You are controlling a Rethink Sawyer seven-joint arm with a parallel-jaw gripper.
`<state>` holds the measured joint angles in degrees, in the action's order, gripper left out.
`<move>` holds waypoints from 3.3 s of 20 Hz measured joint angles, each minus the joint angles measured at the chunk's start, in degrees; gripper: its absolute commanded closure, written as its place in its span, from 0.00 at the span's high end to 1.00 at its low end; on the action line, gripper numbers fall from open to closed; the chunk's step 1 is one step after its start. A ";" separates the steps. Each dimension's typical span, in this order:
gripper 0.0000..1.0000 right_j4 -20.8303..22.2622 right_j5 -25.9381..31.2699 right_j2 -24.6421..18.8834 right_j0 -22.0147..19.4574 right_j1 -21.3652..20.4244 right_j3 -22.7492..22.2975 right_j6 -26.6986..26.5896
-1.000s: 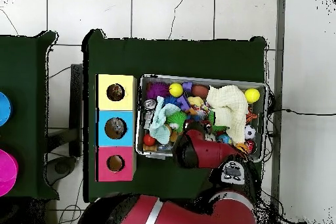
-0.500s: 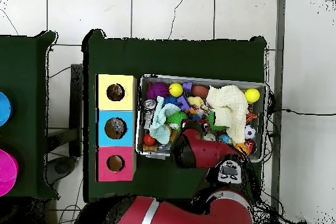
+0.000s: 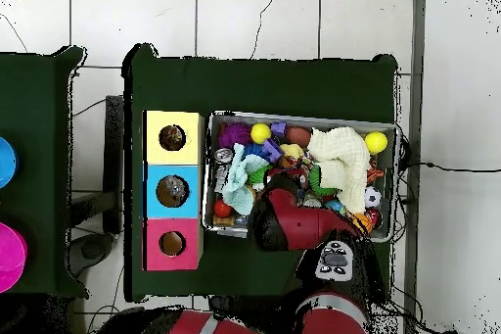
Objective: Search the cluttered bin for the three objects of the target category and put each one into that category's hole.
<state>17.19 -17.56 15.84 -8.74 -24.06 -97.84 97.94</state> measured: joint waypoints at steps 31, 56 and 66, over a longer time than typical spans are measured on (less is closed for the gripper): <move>0.00 2.53 -0.62 -0.74 -4.54 5.35 3.37 0.00; 0.00 4.89 7.56 -1.68 4.97 -15.19 -2.87 0.00; 0.00 0.07 19.13 -8.55 0.06 -23.89 -5.82 0.00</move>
<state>17.26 1.56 7.29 -8.68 -47.95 -103.66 97.94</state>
